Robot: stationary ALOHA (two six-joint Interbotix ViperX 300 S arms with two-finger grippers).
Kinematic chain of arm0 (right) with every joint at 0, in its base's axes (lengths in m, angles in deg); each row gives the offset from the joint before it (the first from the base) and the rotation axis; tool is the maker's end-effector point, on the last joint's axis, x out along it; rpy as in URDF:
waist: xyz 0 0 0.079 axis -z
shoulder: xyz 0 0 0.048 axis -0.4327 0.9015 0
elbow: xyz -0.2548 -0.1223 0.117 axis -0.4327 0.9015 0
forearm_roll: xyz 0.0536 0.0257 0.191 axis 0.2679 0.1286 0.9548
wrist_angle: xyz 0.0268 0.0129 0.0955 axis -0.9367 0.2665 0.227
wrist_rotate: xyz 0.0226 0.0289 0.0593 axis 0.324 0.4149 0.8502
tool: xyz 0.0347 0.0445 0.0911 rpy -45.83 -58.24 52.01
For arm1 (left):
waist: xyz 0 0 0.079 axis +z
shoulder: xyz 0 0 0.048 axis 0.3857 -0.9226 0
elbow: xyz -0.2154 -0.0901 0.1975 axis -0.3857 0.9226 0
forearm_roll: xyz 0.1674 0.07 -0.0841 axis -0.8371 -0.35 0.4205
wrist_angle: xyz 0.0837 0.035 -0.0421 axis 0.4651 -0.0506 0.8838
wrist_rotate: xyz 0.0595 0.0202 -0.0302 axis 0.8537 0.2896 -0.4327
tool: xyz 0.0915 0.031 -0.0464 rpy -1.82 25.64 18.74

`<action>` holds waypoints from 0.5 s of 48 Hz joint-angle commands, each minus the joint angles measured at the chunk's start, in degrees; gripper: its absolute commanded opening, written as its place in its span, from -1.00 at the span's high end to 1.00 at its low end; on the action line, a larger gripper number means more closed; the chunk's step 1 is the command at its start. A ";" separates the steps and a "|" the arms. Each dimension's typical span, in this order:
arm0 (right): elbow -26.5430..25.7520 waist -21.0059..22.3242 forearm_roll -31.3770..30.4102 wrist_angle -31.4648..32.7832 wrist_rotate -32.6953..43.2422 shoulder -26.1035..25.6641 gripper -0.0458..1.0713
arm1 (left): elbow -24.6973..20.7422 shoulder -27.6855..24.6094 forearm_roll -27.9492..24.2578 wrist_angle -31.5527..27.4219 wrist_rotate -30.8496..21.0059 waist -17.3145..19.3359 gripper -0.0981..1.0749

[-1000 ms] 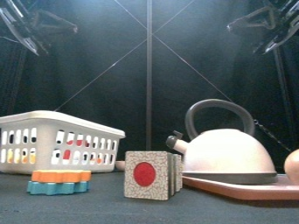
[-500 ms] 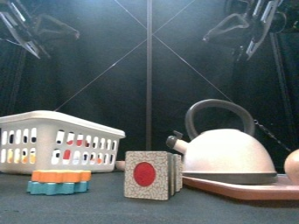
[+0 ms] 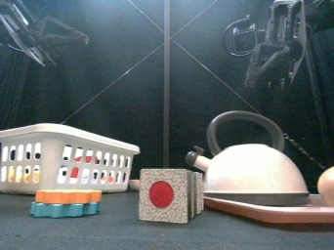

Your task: Grab kettle

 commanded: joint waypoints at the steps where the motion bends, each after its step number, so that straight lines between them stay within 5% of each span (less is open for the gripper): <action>1: -3.08 -0.26 -4.66 3.52 4.48 0.09 0.74 | -0.70 -0.18 0.00 0.26 0.00 0.00 0.80; 10: -5.80 -2.46 -17.58 7.73 15.64 0.44 0.74 | -0.44 -0.18 0.00 0.26 -0.09 0.09 0.80; 24: -7.38 -12.83 -33.75 7.82 28.56 4.83 0.72 | -0.26 -0.18 0.44 0.26 -0.09 0.18 0.80</action>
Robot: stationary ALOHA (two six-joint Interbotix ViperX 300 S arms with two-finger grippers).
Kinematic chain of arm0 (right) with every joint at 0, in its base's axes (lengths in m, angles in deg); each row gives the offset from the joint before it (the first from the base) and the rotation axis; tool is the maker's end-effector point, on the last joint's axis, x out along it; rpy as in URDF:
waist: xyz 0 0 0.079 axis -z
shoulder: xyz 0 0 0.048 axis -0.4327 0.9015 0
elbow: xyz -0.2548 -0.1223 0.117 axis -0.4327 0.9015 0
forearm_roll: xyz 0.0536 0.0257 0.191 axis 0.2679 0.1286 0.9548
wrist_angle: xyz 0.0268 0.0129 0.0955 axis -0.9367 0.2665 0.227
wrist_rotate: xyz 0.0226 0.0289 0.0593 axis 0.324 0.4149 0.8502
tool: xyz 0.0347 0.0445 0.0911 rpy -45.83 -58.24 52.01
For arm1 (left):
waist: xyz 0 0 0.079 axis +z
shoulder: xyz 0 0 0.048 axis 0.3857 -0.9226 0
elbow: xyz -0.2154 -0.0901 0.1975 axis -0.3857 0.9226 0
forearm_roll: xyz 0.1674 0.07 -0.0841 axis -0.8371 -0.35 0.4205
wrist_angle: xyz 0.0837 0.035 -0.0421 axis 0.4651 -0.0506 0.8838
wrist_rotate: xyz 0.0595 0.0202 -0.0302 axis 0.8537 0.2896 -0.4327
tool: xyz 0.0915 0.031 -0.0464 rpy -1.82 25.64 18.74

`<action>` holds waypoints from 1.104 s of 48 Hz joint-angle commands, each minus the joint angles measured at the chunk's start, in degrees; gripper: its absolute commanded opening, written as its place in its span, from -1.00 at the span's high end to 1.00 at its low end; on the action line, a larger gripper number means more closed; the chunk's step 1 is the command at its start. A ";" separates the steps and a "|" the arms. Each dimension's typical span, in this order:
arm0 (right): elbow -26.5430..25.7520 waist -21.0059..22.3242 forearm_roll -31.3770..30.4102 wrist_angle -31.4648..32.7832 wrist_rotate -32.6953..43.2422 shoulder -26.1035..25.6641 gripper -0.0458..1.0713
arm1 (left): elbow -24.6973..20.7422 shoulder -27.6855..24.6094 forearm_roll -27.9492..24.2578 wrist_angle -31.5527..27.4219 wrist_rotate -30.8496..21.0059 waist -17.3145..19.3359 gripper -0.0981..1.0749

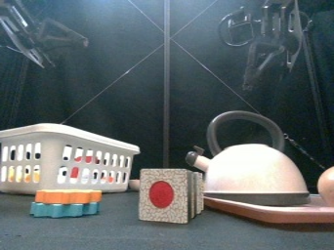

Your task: Grab kettle

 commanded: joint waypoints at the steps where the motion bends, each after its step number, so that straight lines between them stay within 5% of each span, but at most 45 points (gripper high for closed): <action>1: -2.02 -3.52 -5.80 -0.09 3.16 1.49 0.70 | -0.70 -0.18 0.18 0.26 0.00 0.09 0.80; 8: -1.58 -5.98 -10.90 -0.62 6.86 3.34 0.46 | -0.70 -0.18 0.26 0.26 0.09 0.09 0.80; 26: 0.35 -5.98 -12.83 -3.43 7.21 5.63 -0.45 | -0.53 -0.18 0.26 0.18 0.09 0.26 0.80; 53: 0.97 -5.54 -15.38 -4.92 6.86 10.46 -0.51 | -0.18 -0.18 0.26 0.18 0.09 0.88 0.80</action>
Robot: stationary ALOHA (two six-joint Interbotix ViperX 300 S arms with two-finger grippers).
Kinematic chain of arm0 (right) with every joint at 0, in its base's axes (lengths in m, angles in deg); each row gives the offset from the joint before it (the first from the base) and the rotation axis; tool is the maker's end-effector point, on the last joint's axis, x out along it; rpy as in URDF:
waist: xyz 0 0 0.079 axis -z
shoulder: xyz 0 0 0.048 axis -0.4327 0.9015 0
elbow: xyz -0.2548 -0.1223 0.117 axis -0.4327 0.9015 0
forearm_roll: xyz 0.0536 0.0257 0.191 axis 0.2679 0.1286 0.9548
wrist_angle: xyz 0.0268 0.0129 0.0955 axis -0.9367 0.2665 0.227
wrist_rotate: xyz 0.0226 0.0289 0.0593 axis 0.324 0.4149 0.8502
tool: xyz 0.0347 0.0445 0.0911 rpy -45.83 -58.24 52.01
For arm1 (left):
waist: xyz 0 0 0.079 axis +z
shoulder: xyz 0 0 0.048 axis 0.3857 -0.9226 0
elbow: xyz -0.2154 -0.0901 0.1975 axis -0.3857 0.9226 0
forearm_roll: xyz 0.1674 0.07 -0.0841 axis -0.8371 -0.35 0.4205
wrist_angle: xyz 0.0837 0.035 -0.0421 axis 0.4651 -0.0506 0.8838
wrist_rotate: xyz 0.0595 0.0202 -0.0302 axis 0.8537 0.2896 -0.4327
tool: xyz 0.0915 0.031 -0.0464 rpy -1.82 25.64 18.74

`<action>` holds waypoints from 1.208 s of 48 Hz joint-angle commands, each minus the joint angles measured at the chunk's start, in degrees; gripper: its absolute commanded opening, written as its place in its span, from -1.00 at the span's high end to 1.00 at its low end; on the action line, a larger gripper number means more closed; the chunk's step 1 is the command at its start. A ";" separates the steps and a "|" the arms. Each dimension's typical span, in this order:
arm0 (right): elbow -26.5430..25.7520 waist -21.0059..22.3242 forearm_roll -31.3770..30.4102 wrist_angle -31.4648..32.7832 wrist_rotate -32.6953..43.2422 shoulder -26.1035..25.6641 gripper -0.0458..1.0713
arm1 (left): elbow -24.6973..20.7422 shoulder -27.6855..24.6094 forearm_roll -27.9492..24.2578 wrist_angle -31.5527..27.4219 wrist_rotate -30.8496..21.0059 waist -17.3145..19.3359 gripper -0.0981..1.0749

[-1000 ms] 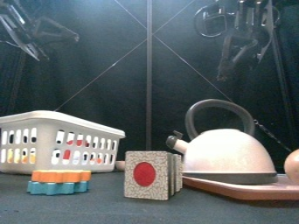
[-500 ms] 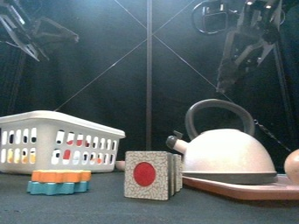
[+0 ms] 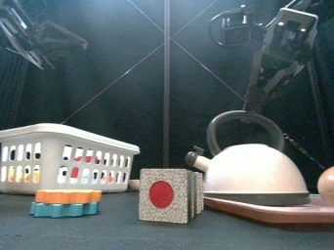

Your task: Grab kettle

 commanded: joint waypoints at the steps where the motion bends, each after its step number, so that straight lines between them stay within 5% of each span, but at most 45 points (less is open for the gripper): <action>1: -0.44 0.44 -0.18 -0.18 0.00 -0.09 -0.51 | -0.79 -0.18 0.00 0.35 0.00 0.18 0.80; 32: -0.44 2.46 -0.18 -0.26 -0.09 0.00 -0.17 | -0.53 -0.18 0.00 0.35 0.00 0.53 0.80; 58: -0.97 2.46 -2.46 -0.35 -0.26 -4.92 -0.17 | -0.44 -0.18 0.00 0.35 0.00 0.62 0.80</action>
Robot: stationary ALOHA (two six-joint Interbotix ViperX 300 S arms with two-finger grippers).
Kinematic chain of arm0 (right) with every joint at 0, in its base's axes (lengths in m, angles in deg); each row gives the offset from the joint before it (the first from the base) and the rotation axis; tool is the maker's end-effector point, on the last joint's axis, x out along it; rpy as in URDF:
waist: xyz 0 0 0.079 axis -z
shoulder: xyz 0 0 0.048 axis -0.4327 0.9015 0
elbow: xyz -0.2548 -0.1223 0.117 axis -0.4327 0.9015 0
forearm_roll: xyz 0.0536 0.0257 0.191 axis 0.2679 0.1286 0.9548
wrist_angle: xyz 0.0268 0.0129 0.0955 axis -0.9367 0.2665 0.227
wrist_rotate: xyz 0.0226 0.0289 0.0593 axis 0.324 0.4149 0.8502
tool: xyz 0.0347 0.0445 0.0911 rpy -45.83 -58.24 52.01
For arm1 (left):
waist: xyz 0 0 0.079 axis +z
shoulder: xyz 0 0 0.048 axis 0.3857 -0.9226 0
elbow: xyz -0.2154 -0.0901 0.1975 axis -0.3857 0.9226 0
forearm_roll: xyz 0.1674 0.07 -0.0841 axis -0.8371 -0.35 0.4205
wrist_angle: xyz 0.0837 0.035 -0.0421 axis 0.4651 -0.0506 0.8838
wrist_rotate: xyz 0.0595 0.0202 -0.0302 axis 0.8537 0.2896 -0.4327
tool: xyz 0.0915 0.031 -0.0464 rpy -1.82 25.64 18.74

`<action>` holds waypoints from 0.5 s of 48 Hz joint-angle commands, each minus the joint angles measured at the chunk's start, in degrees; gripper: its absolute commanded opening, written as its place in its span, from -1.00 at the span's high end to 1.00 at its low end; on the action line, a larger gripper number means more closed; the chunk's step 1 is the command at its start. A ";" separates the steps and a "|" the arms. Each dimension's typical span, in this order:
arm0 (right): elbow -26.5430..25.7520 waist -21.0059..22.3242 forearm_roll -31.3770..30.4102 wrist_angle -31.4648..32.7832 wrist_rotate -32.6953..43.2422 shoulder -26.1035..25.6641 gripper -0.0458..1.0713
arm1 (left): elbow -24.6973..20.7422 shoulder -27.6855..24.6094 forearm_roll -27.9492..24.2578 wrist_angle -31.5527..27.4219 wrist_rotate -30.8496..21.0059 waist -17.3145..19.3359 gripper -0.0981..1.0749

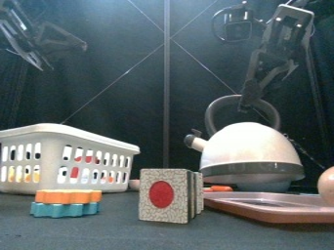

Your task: Grab kettle

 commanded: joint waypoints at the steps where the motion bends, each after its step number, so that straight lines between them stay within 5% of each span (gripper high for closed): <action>1: -1.49 0.18 -1.14 -0.26 -0.09 -1.49 -0.17 | -0.70 -0.18 0.09 0.26 0.00 0.09 0.80; 24: -2.11 0.53 -2.72 -3.96 0.44 -1.32 -0.17 | -0.79 -0.18 0.00 0.26 0.18 1.41 0.80</action>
